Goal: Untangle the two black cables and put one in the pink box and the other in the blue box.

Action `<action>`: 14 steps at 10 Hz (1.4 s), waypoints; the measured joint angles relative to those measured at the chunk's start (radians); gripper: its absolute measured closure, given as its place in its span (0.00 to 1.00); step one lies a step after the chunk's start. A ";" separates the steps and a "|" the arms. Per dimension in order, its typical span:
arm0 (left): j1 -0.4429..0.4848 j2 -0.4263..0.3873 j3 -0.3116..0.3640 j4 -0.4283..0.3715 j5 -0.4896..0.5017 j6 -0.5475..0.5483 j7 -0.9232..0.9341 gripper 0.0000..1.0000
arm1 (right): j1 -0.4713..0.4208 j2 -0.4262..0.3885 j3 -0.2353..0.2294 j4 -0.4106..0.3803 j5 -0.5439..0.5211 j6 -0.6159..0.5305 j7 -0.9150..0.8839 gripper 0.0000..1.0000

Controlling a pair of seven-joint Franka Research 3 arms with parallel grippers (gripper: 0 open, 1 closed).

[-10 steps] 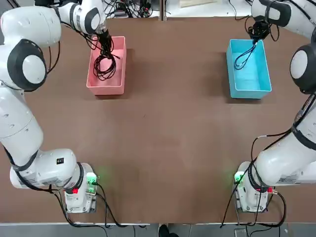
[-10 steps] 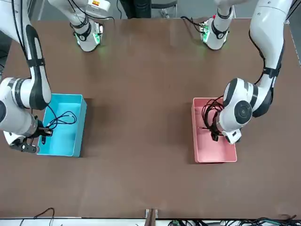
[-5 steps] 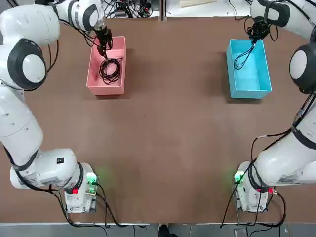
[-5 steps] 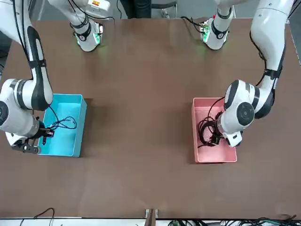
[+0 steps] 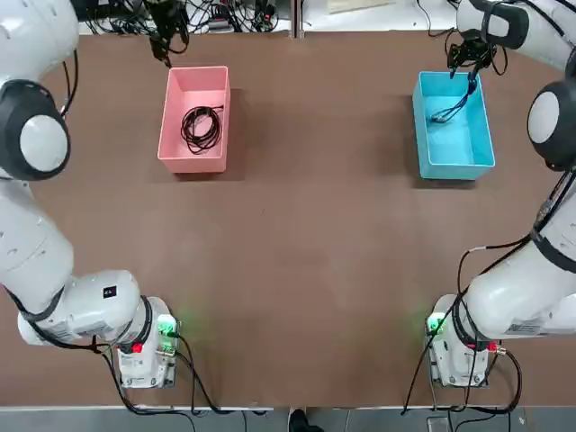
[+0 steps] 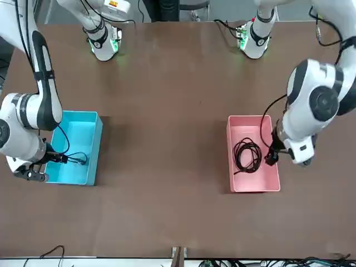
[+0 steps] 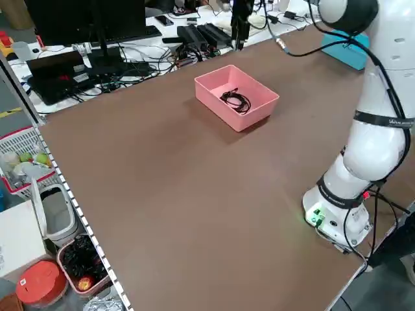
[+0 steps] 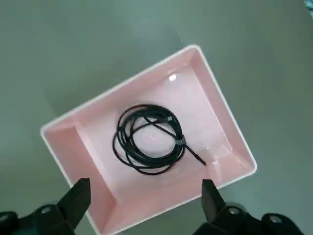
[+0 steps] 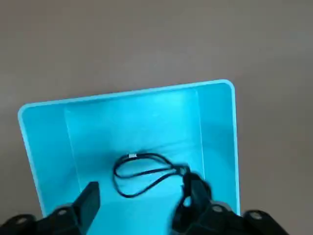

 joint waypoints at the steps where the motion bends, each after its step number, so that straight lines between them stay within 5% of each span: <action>1: 0.023 -0.040 0.000 0.000 -0.013 -0.025 0.084 0.00 | 0.002 0.000 0.002 0.000 0.000 0.000 0.000 0.00; 5: 0.067 -0.145 0.058 0.009 -0.145 -0.131 0.517 0.00 | 0.022 0.000 0.003 0.001 0.003 0.000 0.013 0.00; 7: 0.047 -0.172 0.085 0.073 -0.156 -0.244 0.777 0.00 | 0.025 0.000 0.003 0.001 0.003 0.000 0.013 0.00; 11: -0.148 -0.190 0.230 0.144 -0.156 -0.340 1.030 0.00 | 0.051 -0.009 0.004 0.012 0.004 -0.021 0.064 0.00; 14: -0.241 -0.242 0.296 0.150 -0.156 -0.378 1.059 0.00 | 0.117 -0.095 0.007 0.039 0.004 -0.162 0.099 0.00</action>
